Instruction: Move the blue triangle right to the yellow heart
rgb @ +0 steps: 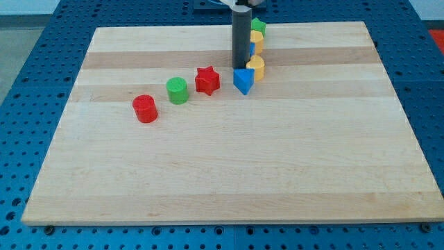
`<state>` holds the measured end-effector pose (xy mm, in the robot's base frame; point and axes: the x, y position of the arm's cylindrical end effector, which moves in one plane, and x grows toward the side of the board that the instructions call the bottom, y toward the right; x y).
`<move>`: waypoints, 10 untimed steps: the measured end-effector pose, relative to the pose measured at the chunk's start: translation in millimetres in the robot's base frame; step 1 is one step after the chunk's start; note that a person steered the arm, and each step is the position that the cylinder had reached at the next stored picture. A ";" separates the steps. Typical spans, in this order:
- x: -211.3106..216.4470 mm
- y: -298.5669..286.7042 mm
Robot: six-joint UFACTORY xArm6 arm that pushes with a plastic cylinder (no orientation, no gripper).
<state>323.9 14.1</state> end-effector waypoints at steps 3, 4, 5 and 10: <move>-34.9 -71.7; -38.3 -40.6; -38.3 -15.0; -17.6 -38.1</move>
<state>306.4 -24.1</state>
